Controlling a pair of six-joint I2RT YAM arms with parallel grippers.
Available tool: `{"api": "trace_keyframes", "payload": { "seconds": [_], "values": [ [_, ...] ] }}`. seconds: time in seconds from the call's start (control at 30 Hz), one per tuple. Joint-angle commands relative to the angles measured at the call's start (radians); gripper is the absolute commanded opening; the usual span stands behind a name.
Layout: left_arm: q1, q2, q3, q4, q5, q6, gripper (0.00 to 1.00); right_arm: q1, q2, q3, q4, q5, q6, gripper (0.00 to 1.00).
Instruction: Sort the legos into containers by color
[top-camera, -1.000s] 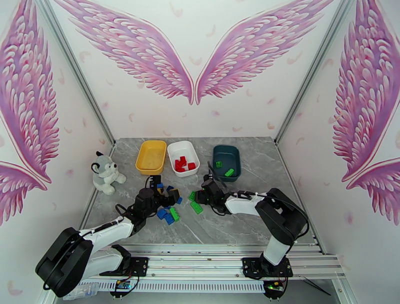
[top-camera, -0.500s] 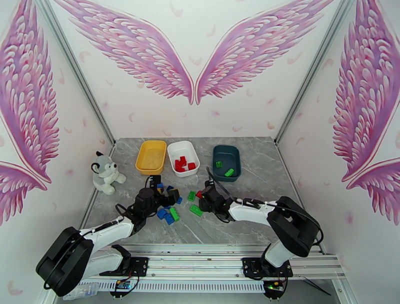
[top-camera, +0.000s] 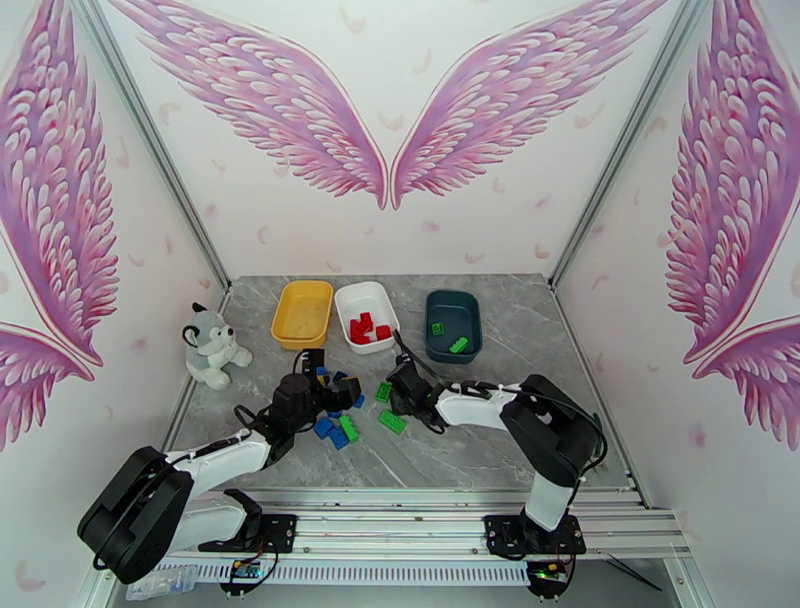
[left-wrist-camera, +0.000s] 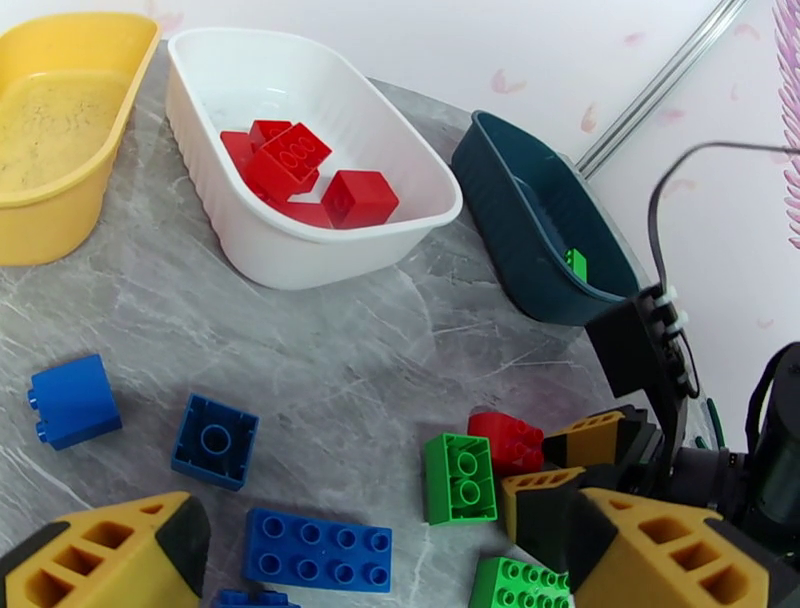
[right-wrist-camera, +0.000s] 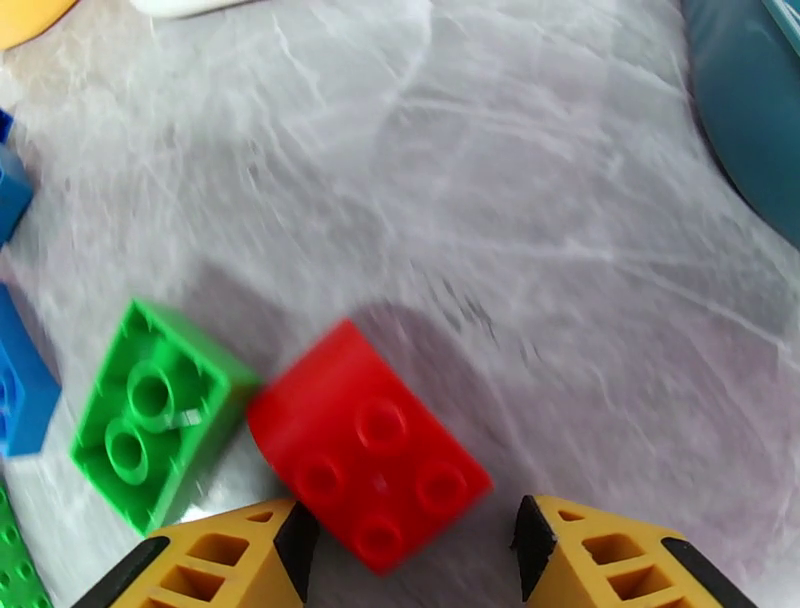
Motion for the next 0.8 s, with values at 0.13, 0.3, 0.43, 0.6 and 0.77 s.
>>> {"api": "trace_keyframes", "payload": {
  "seconds": [0.13,0.3,0.43,0.6,0.77],
  "values": [
    [0.005,-0.036,0.019,-0.007,-0.004,0.009,0.99,-0.071,0.082,0.063,-0.060,0.011,0.011,0.57],
    [0.006,-0.034,0.019,-0.006,-0.004,0.008,0.99,-0.087,0.096,0.085,-0.057,-0.009,0.006,0.53],
    [0.005,-0.029,0.021,-0.007,-0.005,0.009,0.99,-0.087,0.070,0.073,-0.045,-0.038,0.006,0.46],
    [0.009,-0.013,0.035,-0.015,0.009,0.012,0.99,-0.086,-0.018,0.038,-0.033,-0.061,0.014,0.37],
    [0.024,0.012,0.048,-0.006,0.056,-0.003,0.99,-0.084,-0.106,0.058,-0.047,-0.072,0.015,0.34]
  ]
}}
